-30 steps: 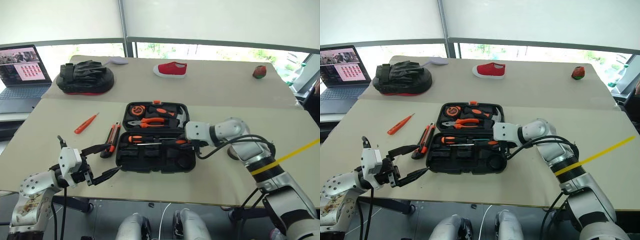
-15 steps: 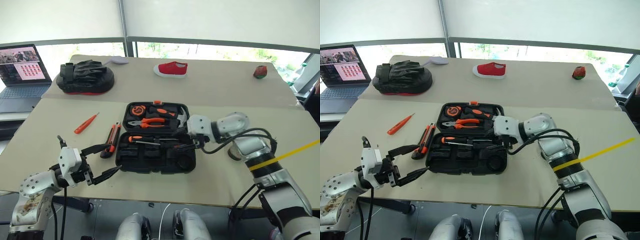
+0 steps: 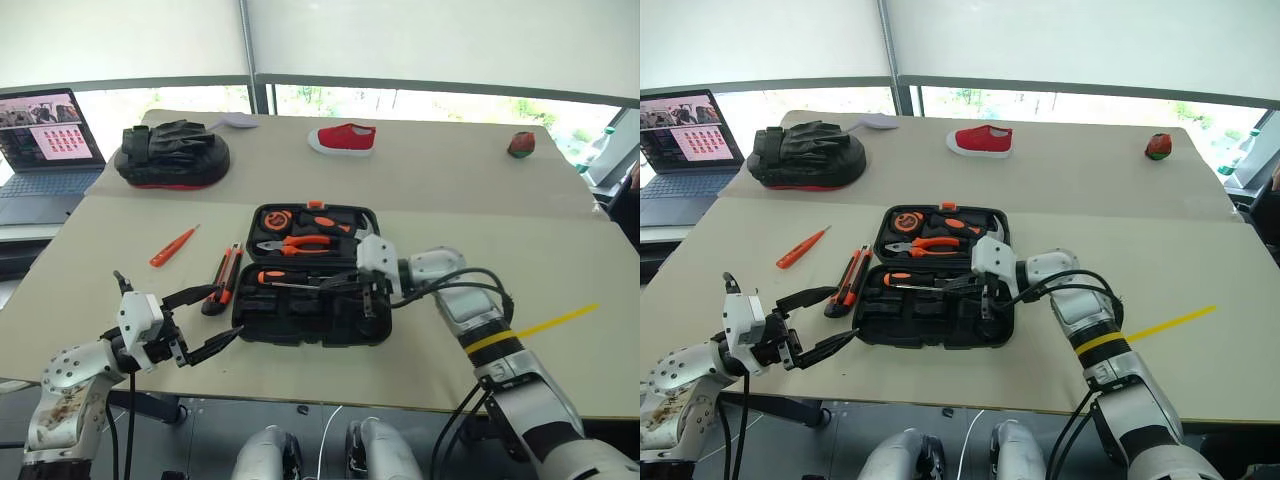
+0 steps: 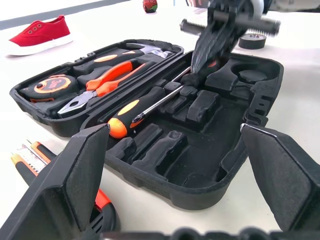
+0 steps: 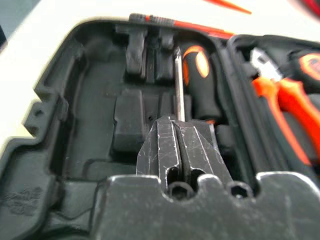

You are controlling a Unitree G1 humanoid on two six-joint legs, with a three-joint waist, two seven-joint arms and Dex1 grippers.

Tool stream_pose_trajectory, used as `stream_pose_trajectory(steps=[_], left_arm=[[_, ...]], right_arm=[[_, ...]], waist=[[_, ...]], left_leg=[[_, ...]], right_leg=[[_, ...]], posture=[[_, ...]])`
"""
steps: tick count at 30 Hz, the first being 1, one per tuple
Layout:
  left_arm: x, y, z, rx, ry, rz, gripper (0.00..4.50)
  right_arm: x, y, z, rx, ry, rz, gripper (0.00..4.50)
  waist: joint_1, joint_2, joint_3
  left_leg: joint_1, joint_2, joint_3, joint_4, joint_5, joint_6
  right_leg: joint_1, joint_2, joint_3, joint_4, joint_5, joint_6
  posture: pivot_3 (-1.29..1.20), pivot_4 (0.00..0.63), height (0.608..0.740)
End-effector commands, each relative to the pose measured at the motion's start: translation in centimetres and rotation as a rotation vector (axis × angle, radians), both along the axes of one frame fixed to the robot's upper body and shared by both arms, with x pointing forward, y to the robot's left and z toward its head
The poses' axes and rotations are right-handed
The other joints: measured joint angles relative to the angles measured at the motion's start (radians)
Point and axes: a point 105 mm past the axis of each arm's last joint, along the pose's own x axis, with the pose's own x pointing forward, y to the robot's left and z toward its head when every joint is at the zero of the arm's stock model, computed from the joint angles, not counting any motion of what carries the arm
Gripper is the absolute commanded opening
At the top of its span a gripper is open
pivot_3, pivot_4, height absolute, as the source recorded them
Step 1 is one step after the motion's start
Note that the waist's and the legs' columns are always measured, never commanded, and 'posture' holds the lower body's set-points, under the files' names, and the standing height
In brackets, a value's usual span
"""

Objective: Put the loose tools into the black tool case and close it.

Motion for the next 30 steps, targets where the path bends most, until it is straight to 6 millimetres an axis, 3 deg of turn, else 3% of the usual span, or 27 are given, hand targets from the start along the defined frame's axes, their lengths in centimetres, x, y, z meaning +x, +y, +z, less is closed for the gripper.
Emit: stream_pose_trajectory(steps=[1, 9, 16, 22, 25, 26, 30], left_arm=[[0.0, 0.5, 0.9, 0.013, -0.026, 0.011, 4.5], [-0.3, 0.7, 1.0, 0.02, -0.018, 0.024, 4.5], [-0.4, 0.9, 0.7, 0.013, -0.009, 0.047, 4.5], [-0.4, 2.7, 1.0, -0.037, -0.021, 0.165, 4.5], [-1.0, 5.5, 1.1, -0.108, -0.001, 0.3, 4.5], [-1.2, 5.9, 1.2, -0.12, 0.004, 0.318, 4.5], [-3.0, 10.8, 0.1, -0.148, 0.041, 0.586, 4.5]], right_arm=[[0.7, 0.3, -0.8, -0.043, -0.031, -0.027, 0.05], [0.9, 1.0, -3.1, -0.101, 0.087, -0.085, 0.05], [0.8, 0.7, -2.5, -0.119, 0.104, -0.08, 0.05], [-0.6, 0.2, 4.2, 0.241, 0.042, 0.007, 0.05], [-2.4, -2.2, 6.1, 0.314, 0.038, 0.022, 0.79], [-2.7, -2.5, 6.2, 0.314, 0.035, 0.022, 1.18], [-3.7, -5.6, 6.2, 0.389, -0.049, -0.137, 2.48]], waist=[[-0.002, 0.0, 0.0], [-0.026, 0.0, 0.0], [-0.026, 0.0, -0.001], [-0.018, -0.001, 0.0], [-0.014, -0.001, 0.001], [-0.011, -0.001, 0.001], [-0.009, -0.001, 0.001]], left_leg=[[0.001, 0.0, 0.0, 0.0, 0.0, 0.0], [0.009, 0.001, 0.0, -0.004, 0.002, -0.005], [0.012, 0.001, 0.0, -0.011, 0.006, -0.01], [0.009, 0.0, 0.0, -0.013, 0.006, -0.01], [0.006, 0.0, -0.001, -0.013, 0.005, -0.008], [0.006, 0.0, -0.001, -0.013, 0.004, -0.007], [0.006, 0.0, -0.001, -0.014, 0.003, -0.005]], right_leg=[[0.001, 0.0, 0.0, 0.0, 0.0, 0.0], [0.004, 0.0, 0.003, 0.002, 0.0, 0.0], [0.004, 0.001, 0.003, 0.002, -0.001, -0.002], [0.002, 0.0, 0.003, 0.0, -0.002, -0.003], [0.0, 0.0, 0.002, -0.001, 0.001, -0.009], [0.0, 0.0, 0.002, -0.002, 0.002, -0.01], [0.001, 0.0, 0.001, -0.006, -0.002, -0.004]], posture=[[0.0, 0.15, 0.74], [0.0, 0.15, 0.74], [0.0, 0.15, 0.74], [0.0, 0.15, 0.74], [0.0, 0.15, 0.74], [0.0, 0.15, 0.74], [0.0, 0.15, 0.74]])
